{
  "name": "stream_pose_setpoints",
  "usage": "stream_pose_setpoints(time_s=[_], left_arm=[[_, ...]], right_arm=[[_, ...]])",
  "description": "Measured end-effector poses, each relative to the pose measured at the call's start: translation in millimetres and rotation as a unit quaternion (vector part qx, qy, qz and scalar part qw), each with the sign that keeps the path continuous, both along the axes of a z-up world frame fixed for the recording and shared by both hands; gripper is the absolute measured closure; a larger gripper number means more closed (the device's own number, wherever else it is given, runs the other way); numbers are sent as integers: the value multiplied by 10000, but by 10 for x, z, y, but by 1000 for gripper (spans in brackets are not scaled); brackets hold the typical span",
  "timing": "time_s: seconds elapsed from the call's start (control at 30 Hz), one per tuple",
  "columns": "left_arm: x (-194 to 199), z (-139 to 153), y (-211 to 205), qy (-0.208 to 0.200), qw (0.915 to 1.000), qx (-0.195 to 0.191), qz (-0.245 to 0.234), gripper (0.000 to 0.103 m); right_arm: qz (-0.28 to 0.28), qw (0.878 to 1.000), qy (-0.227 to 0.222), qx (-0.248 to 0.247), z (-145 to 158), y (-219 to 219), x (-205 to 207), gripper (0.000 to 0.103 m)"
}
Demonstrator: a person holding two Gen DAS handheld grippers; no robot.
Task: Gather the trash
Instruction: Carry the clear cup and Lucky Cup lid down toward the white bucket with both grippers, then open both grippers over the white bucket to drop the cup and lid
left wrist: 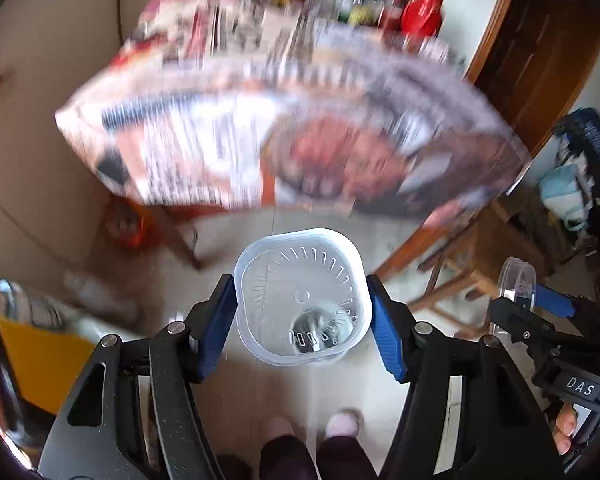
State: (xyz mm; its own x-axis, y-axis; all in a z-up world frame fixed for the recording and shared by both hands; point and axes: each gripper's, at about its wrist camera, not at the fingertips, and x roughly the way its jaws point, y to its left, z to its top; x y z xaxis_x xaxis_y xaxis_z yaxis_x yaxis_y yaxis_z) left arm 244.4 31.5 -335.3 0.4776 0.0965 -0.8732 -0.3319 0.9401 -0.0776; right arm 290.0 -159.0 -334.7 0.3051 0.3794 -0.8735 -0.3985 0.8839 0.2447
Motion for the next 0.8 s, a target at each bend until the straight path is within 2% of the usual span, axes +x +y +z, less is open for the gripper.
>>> stream_pose_setpoints(time_s=[0.17,0.3,0.47,0.63,0.8], left_arm=[[-53,-785,-29,549,9983,-166,96,40],[-54,-1343,-10,818,9960,-307,193,40],[31,-1787,14,876,9953,-325,252,40],[131,-2090,31,829,9959,-267,243,40],[185,-2422,90,909,9950,-300,301,40]], right_arm=[[36,9987,477,-179,-704,-5,73,26],[145,9983,533,-190,-1116,81,185,26],[281,9987,435,12,-1496,241,363,26],[372,9987,332,51,-1858,402,442,25],[265,9957,858,210,-2277,429,553,25]])
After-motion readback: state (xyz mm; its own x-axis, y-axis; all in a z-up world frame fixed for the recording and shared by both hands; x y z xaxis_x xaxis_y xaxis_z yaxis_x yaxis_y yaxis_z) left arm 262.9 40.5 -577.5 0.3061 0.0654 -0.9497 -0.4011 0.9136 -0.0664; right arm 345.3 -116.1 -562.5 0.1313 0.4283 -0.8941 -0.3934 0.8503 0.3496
